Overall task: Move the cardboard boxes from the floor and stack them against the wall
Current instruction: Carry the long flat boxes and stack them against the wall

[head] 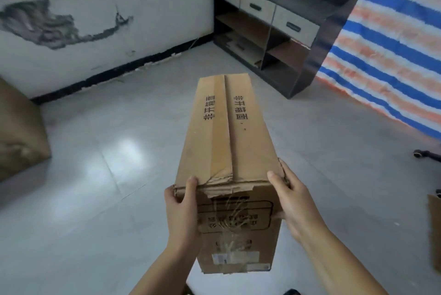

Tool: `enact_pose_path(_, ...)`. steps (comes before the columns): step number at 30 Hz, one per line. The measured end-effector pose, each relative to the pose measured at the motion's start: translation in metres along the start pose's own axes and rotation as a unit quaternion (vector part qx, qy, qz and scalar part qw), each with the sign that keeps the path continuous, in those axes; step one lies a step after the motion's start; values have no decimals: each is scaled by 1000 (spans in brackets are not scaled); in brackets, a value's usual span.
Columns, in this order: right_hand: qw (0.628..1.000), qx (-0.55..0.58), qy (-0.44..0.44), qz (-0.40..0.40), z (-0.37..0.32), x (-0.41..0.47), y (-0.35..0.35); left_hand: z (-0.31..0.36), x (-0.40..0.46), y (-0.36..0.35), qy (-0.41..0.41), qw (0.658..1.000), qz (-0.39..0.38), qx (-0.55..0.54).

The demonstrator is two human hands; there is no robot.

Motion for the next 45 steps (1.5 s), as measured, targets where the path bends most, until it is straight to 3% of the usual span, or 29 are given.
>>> enact_pose_path(10,979,-67,-4,-190,-41,89,-256,103,74,209,-52,985,151,-63)
enact_pose_path(22,930,-117,7,-349,-110,271,-479,231,229,332,-95,938,297,-149)
enact_pose_path(30,916,-141,3,-375,-152,370,-622,315,337,419,-100,917,333,-193)
enact_pose_path(39,935,-120,-43,-332,-151,456,-809,405,464,582,-72,939,303,-148)
enact_pose_path(45,948,-106,-64,-292,-159,512,-890,453,543,646,-56,951,291,-89)
Point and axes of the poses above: each hand's wrist, its own x-axis towards the middle knuckle, its own y-axis out of the back of the hand, z = x × y, the point moved 1 cm from there along x, towards the middle knuckle, and after that the axes turned 13 degrees about -z, right-handed, at the moved point
